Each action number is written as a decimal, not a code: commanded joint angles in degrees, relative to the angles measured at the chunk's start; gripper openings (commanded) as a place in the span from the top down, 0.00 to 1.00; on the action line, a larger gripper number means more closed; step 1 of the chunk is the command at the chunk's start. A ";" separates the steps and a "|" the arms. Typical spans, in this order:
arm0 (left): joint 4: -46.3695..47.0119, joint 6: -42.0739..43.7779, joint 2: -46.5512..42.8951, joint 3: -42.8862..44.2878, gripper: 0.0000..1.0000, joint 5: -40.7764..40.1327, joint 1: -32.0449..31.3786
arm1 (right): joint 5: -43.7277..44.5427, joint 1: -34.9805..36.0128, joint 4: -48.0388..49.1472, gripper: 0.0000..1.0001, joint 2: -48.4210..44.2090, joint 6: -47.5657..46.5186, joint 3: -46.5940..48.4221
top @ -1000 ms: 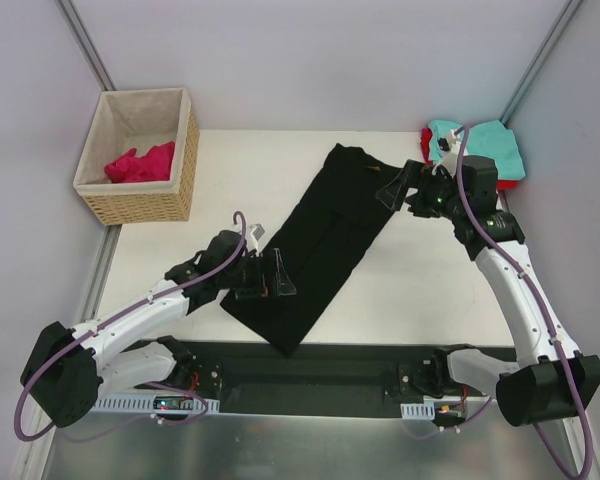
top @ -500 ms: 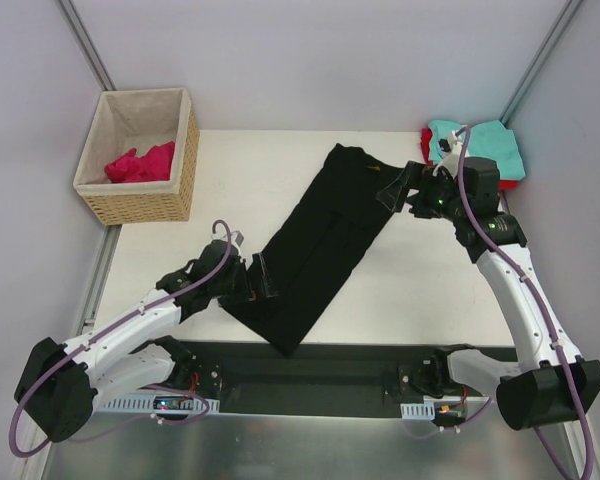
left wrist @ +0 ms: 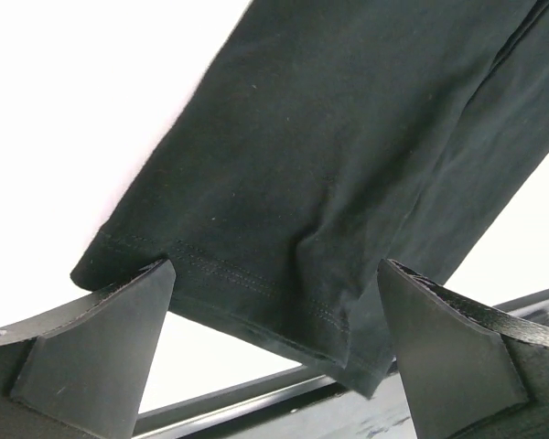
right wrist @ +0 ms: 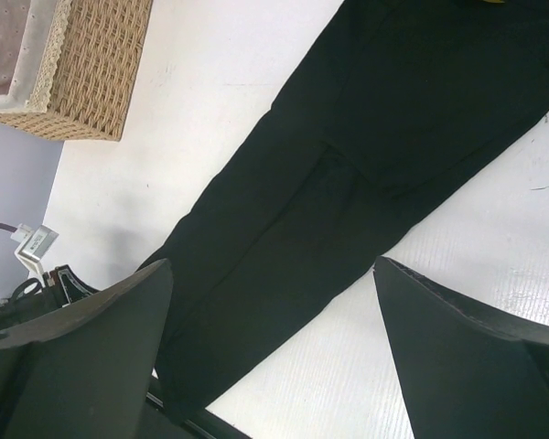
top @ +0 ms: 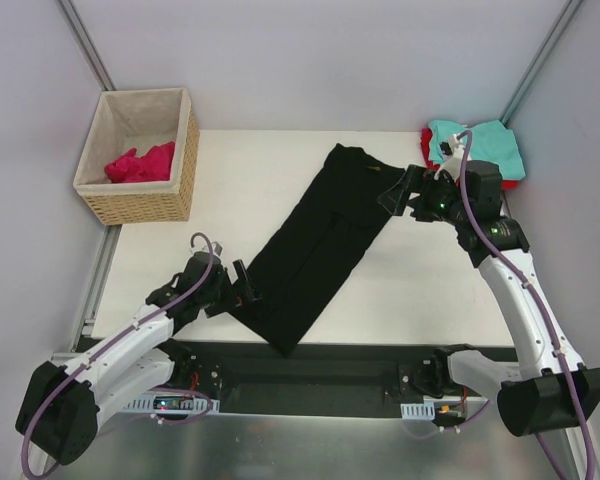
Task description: Fold and stack the t-shirts
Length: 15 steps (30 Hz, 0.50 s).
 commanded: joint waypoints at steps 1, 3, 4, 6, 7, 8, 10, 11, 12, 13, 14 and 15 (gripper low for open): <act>-1.34 -1.32 -2.71 -4.20 0.04 -1.57 3.07 | -1.13 -0.13 -0.30 0.04 -2.16 -0.81 0.04; -1.34 -1.50 -3.60 -5.17 0.04 -1.39 3.94 | -1.22 -0.22 -0.48 0.04 -2.25 -0.73 0.22; -1.42 -1.50 -4.38 -5.44 0.04 -1.48 4.64 | -1.39 -0.13 -0.57 0.04 -2.25 -0.64 0.22; -1.95 -1.94 -5.18 -5.71 0.04 -1.30 5.18 | -1.57 0.04 -0.57 0.04 -2.08 -0.47 0.22; -2.39 -2.03 -6.05 -5.97 0.04 -1.39 5.53 | -1.48 -0.04 -0.57 0.04 -1.90 -0.38 -0.04; -2.65 -2.46 -6.58 -6.06 0.04 -1.39 5.70 | -1.39 0.31 -0.57 0.04 -1.73 -0.46 -0.05; -3.27 -2.56 -8.25 -6.06 0.04 -0.95 5.88 | -0.43 1.18 -0.39 0.04 -0.50 -0.20 -1.27; -3.45 -2.90 -8.78 -5.97 0.04 -0.34 5.88 | -0.34 1.45 0.04 0.04 0.03 0.06 -2.06; -3.45 -3.00 -9.48 -5.71 0.05 -0.07 5.88 | -0.16 1.54 1.88 0.04 1.69 1.11 -4.16; -3.53 -3.08 -9.75 -5.44 0.05 0.54 5.88 | 0.01 1.71 3.03 0.04 2.57 1.55 -5.13; -3.54 -3.17 -9.84 -5.09 0.05 1.33 5.88 | 0.27 1.80 4.17 0.04 3.63 2.17 -6.10; -3.54 -3.17 -10.10 -4.48 0.05 1.86 5.88 | 1.58 1.98 6.18 0.04 5.12 2.43 -6.63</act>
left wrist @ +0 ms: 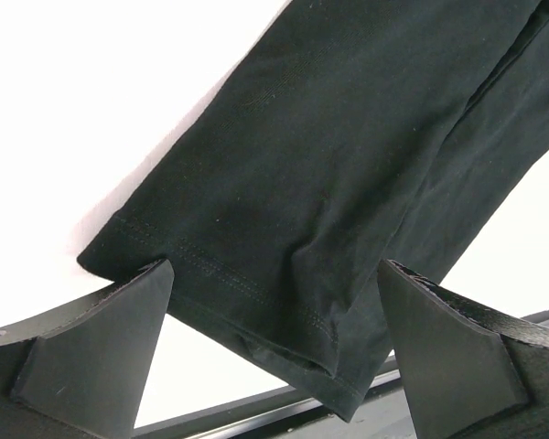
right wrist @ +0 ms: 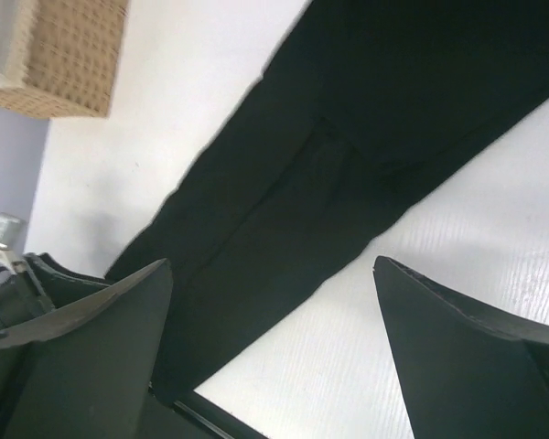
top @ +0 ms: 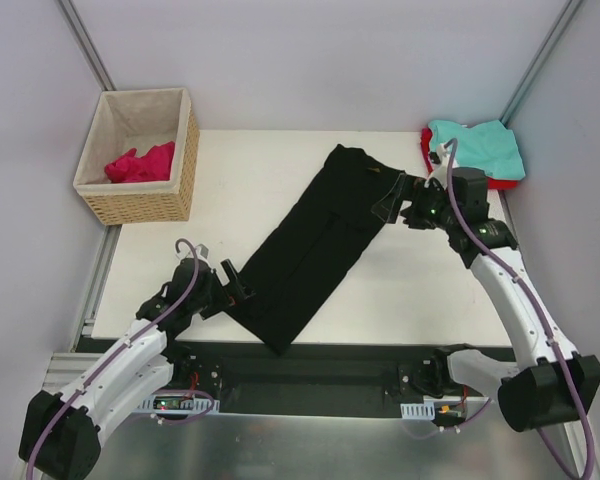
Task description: Fold and stack the t-shirts
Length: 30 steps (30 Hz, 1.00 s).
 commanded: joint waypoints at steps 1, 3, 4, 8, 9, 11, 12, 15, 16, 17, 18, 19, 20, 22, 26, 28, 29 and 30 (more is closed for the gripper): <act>-4.17 -0.68 -0.77 0.33 0.05 1.80 0.81 | 2.70 0.69 5.43 0.04 7.28 2.26 -3.47; -4.34 -0.59 -1.29 1.21 0.05 3.64 0.81 | 6.47 0.60 7.27 0.04 10.63 2.26 -2.95; -4.52 -0.59 -1.64 1.48 0.05 4.43 0.81 | 7.10 0.34 7.89 0.04 14.48 2.53 -1.20; -5.05 -0.24 -4.72 3.75 0.05 8.21 0.72 | 6.94 -0.54 9.92 0.04 25.29 4.28 6.69; -5.22 -0.07 -5.94 4.37 0.05 9.69 0.72 | 5.89 -0.72 10.27 0.04 27.85 4.81 8.38; -5.92 0.72 -7.00 6.21 0.05 11.02 0.64 | 5.09 -1.16 10.97 0.04 33.46 6.12 12.94; -6.28 0.90 -7.88 6.83 0.04 11.90 0.72 | 5.00 -1.33 11.76 0.04 35.07 6.48 14.18; -7.94 1.69 -9.64 8.86 0.03 13.66 0.72 | 3.43 -1.51 13.17 0.04 41.21 7.88 19.44; -8.38 1.95 -9.99 9.30 0.03 13.84 0.72 | 2.90 -1.51 13.61 0.04 42.80 8.24 20.51; -8.74 2.22 -10.35 10.08 0.03 13.67 0.72 | 2.37 -1.42 13.96 0.04 44.12 8.68 21.48; -9.70 2.48 -10.35 10.53 0.02 13.40 0.64 | 1.75 -1.42 14.49 0.04 46.66 9.72 23.23; -10.23 3.01 -10.26 10.88 0.01 13.05 0.72 | 1.49 -1.42 14.75 0.04 47.82 10.08 23.86; -10.58 3.27 -9.74 11.75 0.01 12.35 0.64 | 1.22 -1.51 15.28 0.04 48.78 10.61 24.47; -11.46 3.97 -8.95 12.64 0.01 11.73 0.64 | 1.05 -1.51 16.16 0.04 51.50 11.49 25.62; -11.99 5.12 -6.75 14.83 0.01 10.33 0.72 | 0.35 -1.42 18.27 0.04 56.08 12.46 27.64; -12.17 5.47 -5.87 15.27 0.01 9.98 0.72 | -0.36 -1.51 18.27 0.04 59.15 13.25 29.74; -12.25 5.56 -5.26 15.62 0.01 9.89 0.72 | -0.71 -1.42 18.18 0.04 59.86 13.69 30.36; -12.17 5.56 -4.90 15.72 0.01 9.62 0.72 | -0.89 -1.33 18.18 0.04 60.74 13.86 30.98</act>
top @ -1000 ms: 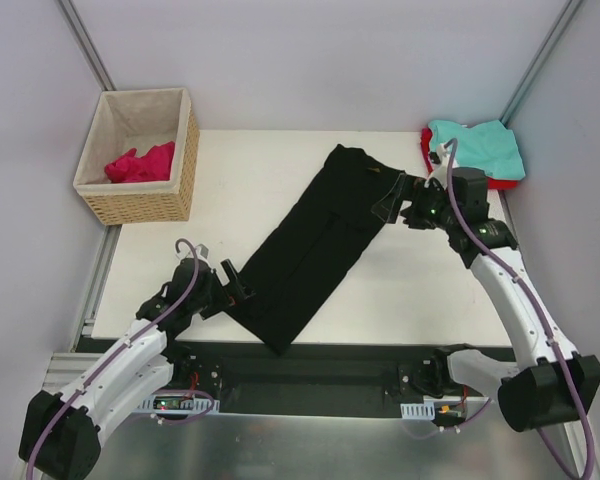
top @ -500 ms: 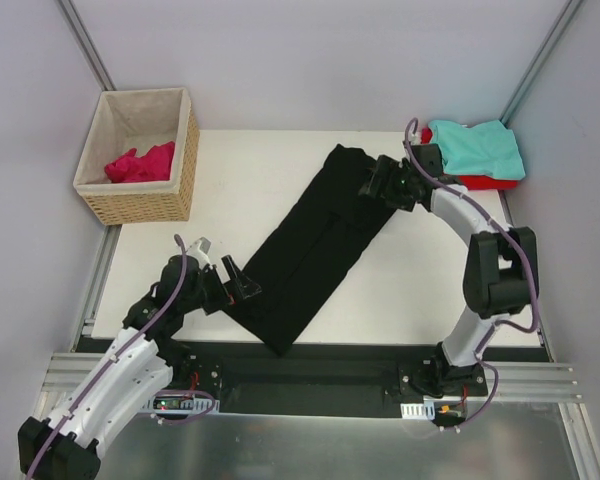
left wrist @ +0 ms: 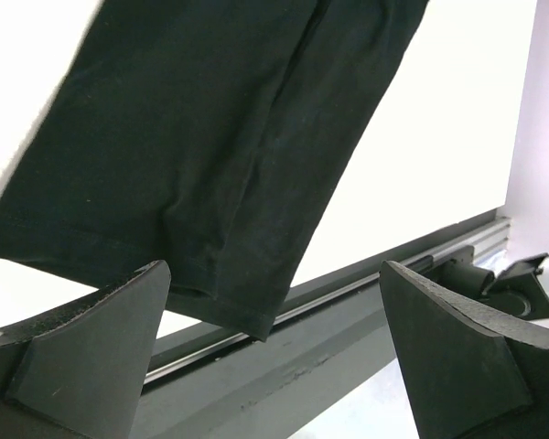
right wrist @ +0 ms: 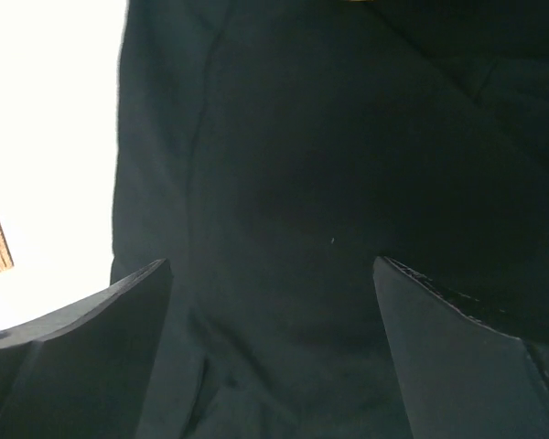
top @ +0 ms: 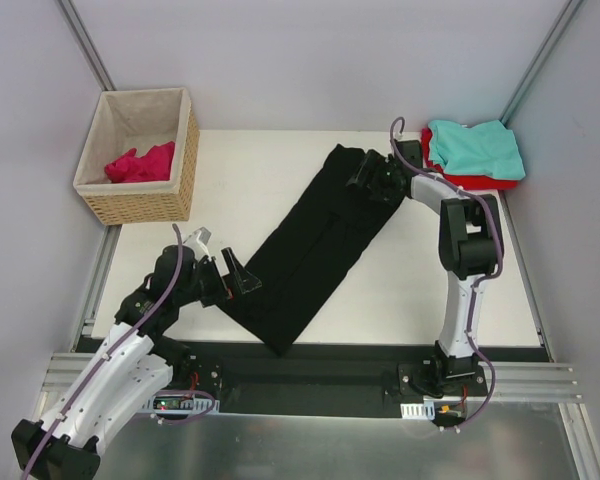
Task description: Fold and stack the t-shirts
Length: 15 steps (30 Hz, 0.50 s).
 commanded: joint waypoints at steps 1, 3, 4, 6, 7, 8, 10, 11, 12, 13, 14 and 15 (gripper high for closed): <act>-1.24 1.93 1.55 2.78 0.01 -1.81 0.72 | -2.53 0.04 2.56 0.04 3.52 2.48 4.77; -1.24 2.02 1.90 2.95 0.01 -2.59 0.72 | -2.71 0.22 2.03 0.04 5.46 2.92 6.44; -1.24 2.19 1.99 3.04 0.01 -2.86 0.72 | -2.71 0.39 1.77 0.04 6.07 3.18 7.14; -1.24 2.37 2.60 3.39 0.01 -3.22 0.72 | -2.62 0.66 0.02 0.04 8.36 3.97 9.86; -1.24 2.55 2.86 3.57 0.01 -3.48 0.72 | -2.70 0.75 -0.60 0.04 9.23 4.50 10.83; -1.24 2.63 3.21 3.83 0.01 -3.65 0.72 | -3.05 0.84 -1.74 0.04 10.11 5.55 11.80; -1.33 2.72 3.74 4.27 0.01 -3.83 0.72 | -4.28 0.92 -2.89 0.04 12.93 6.52 15.40; -1.33 2.72 3.92 4.45 0.01 -3.92 0.72 | -4.72 0.92 -3.24 0.04 14.94 7.83 18.11; -1.41 2.90 4.01 4.53 0.01 -4.18 0.72 | -5.34 1.10 -3.51 0.04 16.00 8.36 19.44; -1.68 2.72 4.10 4.71 0.01 -4.44 0.72 | -6.73 1.27 -4.47 0.04 17.14 8.98 21.63; -1.50 2.72 4.18 4.80 0.01 -4.45 0.64 | -7.44 1.80 -5.61 0.04 18.81 9.33 26.44; -1.68 2.72 4.27 4.89 0.01 -4.71 0.72 | -8.15 2.06 -6.84 0.04 21.96 9.34 29.97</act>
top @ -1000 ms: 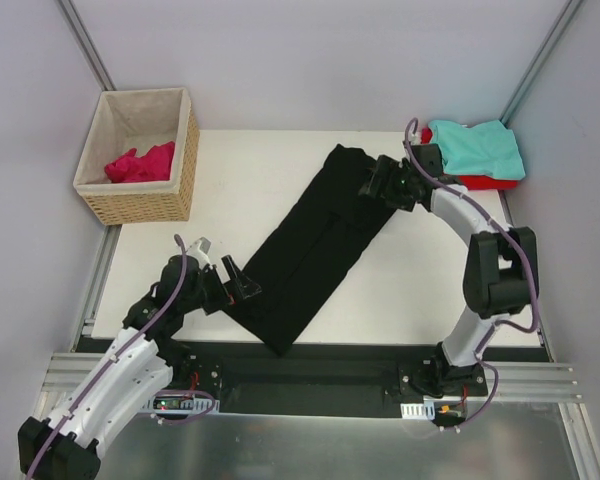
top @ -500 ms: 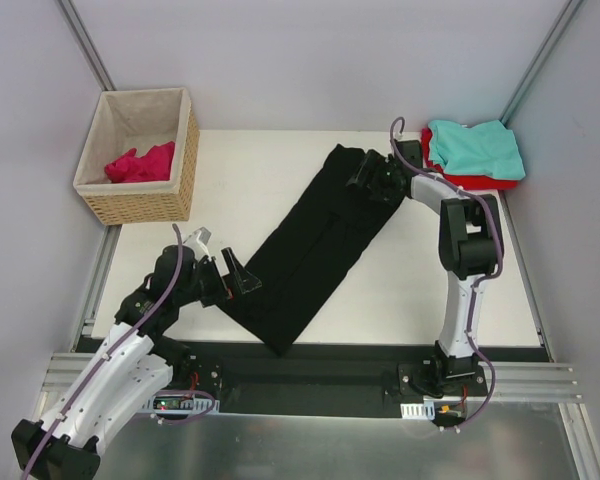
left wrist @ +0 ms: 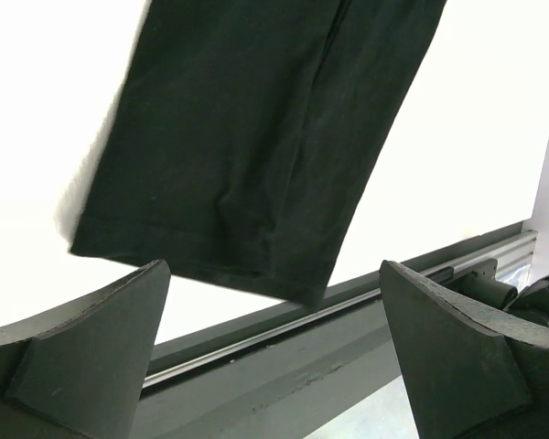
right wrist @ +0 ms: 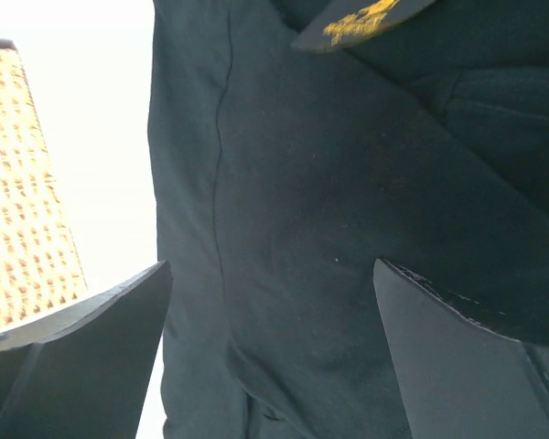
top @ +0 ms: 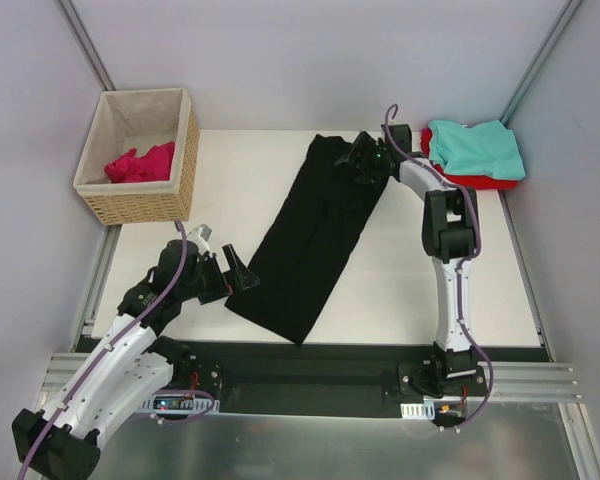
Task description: Fold and stack the t-shirts
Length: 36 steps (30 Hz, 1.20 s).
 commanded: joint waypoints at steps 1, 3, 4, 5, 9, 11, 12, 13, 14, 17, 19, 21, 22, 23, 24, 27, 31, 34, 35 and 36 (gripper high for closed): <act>-0.28 1.26 0.38 2.81 0.01 -2.09 0.72 | -4.61 1.91 -6.88 0.04 9.41 3.04 13.40; -0.54 1.26 0.65 3.25 0.01 -2.26 0.64 | -6.46 2.62 -7.34 0.04 13.97 5.57 20.77; -0.63 1.35 0.73 3.69 0.01 -2.26 0.72 | -7.86 2.79 -5.69 0.04 15.04 6.90 22.29; -0.81 1.26 0.82 3.86 0.01 -2.44 0.72 | -8.31 2.97 -4.63 0.04 16.10 8.48 23.79; -1.68 1.17 0.47 4.83 0.01 -2.35 0.64 | -11.64 3.58 2.31 0.04 21.37 15.77 30.56; -1.69 1.00 0.12 5.09 0.01 -1.83 0.72 | -15.16 3.76 9.24 0.04 21.74 19.65 31.10; -1.69 0.91 -0.05 5.27 0.01 -1.65 0.64 | -15.60 3.76 10.40 0.04 20.34 19.31 29.36; -1.69 0.91 -0.14 5.53 0.01 -1.56 0.64 | -15.26 3.76 12.67 0.04 17.72 16.60 22.64; -1.69 0.91 -0.23 5.71 0.01 -1.47 0.64 | -14.47 3.67 13.57 0.04 10.82 14.05 17.44; -1.60 1.08 -0.41 6.06 0.01 -0.95 0.72 | -11.92 3.41 14.98 0.04 -5.87 5.02 2.42; -1.42 1.17 -0.32 6.33 0.01 -0.51 0.72 | -12.00 3.50 13.84 0.04 -13.03 2.27 -3.76; -0.46 1.00 -0.23 6.07 0.01 -0.33 0.64 | -12.09 4.28 11.48 0.04 -22.89 -0.46 -11.24; -0.02 1.00 -0.23 5.89 0.01 -0.42 0.64 | -11.92 4.98 8.42 0.04 -26.13 -1.60 -13.70; 0.94 1.00 -0.23 5.63 0.01 -0.51 0.64 | -10.96 6.47 7.43 0.04 -28.95 -2.57 -16.16; 1.38 1.00 -0.14 5.10 0.01 -0.51 0.64 | -9.91 7.36 5.16 0.04 -34.46 -4.41 -21.85; 2.79 1.08 0.56 4.40 0.01 0.11 0.64 | -7.18 11.83 1.38 0.04 -42.21 -6.62 -30.83; 3.50 0.82 0.12 3.78 0.01 0.55 0.63 | -0.42 18.16 0.04 0.04 -50.13 -7.42 -42.60; 3.50 0.82 -0.85 3.43 0.01 0.99 0.55 | 3.18 21.86 -0.31 0.04 -54.79 -7.33 -49.38; 3.50 0.73 -1.02 3.34 0.01 1.16 0.55 | 4.16 23.17 -0.31 0.04 -55.86 -7.33 -50.89; 3.50 0.64 -1.46 3.25 0.01 1.34 0.55 | 5.65 23.79 -0.31 0.04 -57.00 -7.24 -52.21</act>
